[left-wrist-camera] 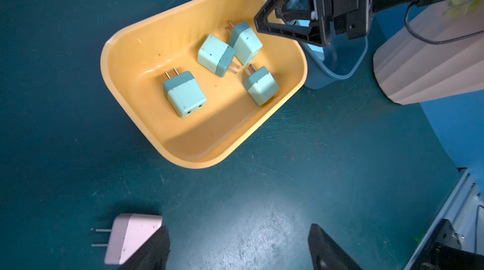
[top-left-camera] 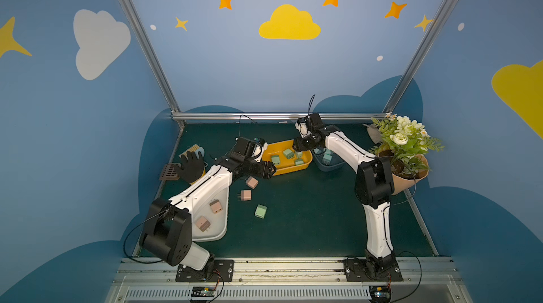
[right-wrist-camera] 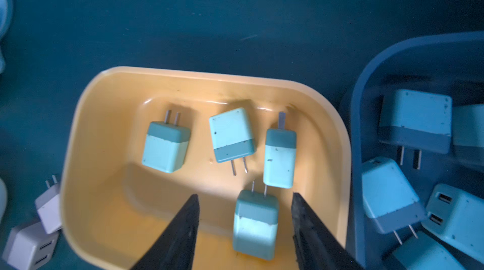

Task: Place the plugs by color into the storage box
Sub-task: Place the plug in the storage box.

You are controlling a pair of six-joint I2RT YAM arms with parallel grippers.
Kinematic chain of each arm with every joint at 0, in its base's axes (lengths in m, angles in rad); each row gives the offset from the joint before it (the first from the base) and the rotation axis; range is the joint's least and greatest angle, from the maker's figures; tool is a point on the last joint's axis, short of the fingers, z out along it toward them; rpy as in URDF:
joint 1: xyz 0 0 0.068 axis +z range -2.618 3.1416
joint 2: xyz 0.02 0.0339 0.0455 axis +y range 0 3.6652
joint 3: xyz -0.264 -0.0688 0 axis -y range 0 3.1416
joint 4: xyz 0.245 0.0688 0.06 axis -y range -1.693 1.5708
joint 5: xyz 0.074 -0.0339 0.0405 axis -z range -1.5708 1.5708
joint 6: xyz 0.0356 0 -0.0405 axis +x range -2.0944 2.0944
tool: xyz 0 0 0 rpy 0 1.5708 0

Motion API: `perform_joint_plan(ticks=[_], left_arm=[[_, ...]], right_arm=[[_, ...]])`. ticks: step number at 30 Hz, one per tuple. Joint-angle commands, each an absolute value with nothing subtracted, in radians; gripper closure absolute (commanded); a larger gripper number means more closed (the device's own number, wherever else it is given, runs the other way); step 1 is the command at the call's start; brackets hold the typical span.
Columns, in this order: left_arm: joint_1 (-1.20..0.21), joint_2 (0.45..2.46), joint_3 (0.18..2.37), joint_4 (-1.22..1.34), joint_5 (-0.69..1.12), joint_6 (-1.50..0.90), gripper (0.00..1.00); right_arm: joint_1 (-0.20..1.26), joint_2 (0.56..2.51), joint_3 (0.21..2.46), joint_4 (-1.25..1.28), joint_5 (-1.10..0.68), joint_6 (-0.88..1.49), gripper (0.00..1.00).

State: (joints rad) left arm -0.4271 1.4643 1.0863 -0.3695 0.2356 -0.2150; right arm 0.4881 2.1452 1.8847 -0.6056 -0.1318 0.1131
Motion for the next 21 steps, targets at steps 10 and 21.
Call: perform_joint_plan(ticks=[10, 21], left_arm=[[-0.427, 1.253, 0.946, -0.479, 0.200, -0.332, 0.18], [-0.431, 1.037, 0.792, -0.627, 0.117, -0.415, 0.19]], right_arm=[[0.625, 1.963, 1.772, -0.629, -0.238, 0.122, 0.42], [0.771, 1.939, 1.675, -0.543, -0.389, 0.127, 0.42]])
